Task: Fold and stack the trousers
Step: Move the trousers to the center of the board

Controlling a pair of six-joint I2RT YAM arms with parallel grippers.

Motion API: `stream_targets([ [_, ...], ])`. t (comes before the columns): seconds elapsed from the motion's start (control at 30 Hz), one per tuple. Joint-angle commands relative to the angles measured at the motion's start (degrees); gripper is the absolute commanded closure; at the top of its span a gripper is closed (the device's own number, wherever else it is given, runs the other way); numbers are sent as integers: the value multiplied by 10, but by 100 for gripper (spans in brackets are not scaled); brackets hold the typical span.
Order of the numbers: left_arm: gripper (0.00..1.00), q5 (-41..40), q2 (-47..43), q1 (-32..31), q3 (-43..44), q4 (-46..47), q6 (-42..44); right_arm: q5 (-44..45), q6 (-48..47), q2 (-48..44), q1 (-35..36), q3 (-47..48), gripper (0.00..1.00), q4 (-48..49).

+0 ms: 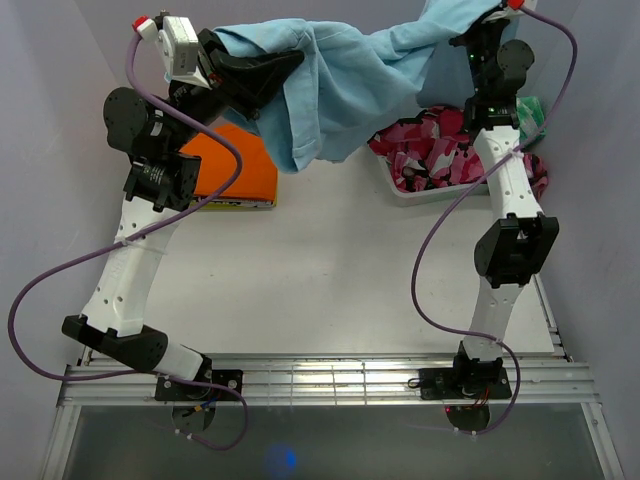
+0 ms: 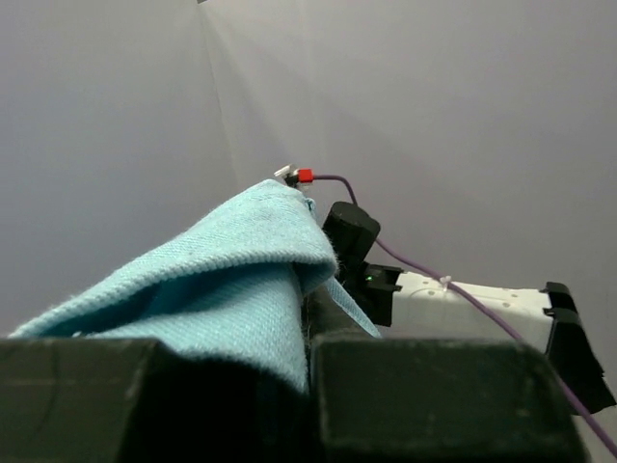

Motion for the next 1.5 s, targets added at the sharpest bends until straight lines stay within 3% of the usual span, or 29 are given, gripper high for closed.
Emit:
stream_targets([
  [0.0, 100, -31, -42, 5, 24, 34, 33, 5, 16, -108, -14, -28, 3, 93],
  [0.13, 100, -82, -37, 5, 67, 30, 66, -108, 9, -228, -15, -165, 0, 99],
  [0.17, 100, -102, -36, 5, 91, 30, 78, -139, 5, -256, -15, -202, 4, 93],
  [0.33, 100, -217, -16, 5, 162, 42, 158, -297, -67, -441, 16, -465, 6, 73],
  [0.53, 100, -218, -58, 5, 110, 56, 169, -338, -166, -563, 114, -620, 7, -41],
  [0.6, 100, -206, -80, 5, 66, 46, 138, -317, -193, -582, 143, -649, 7, -66],
  [0.77, 100, -119, -170, 5, -165, 1, 87, -342, -255, -586, 184, -705, 2, -195],
  [0.87, 100, -60, -209, 5, -248, -18, 77, -332, -272, -582, 187, -709, 9, -230],
  [0.97, 100, 18, -228, 5, -286, -38, 78, -317, -301, -535, 187, -671, 8, -259],
  [1.1, 100, 19, -266, 5, -332, -110, 99, -280, -322, -420, 187, -556, 2, -355],
  [1.23, 100, -65, -336, 6, -393, -173, 151, -191, -310, -280, 174, -443, 26, -419],
  [1.4, 100, -151, -366, 7, -422, -214, 171, -165, -323, -222, 172, -421, 63, -498],
  [1.47, 100, -166, -371, 7, -435, -223, 170, -158, -339, -228, 170, -452, 68, -516],
])
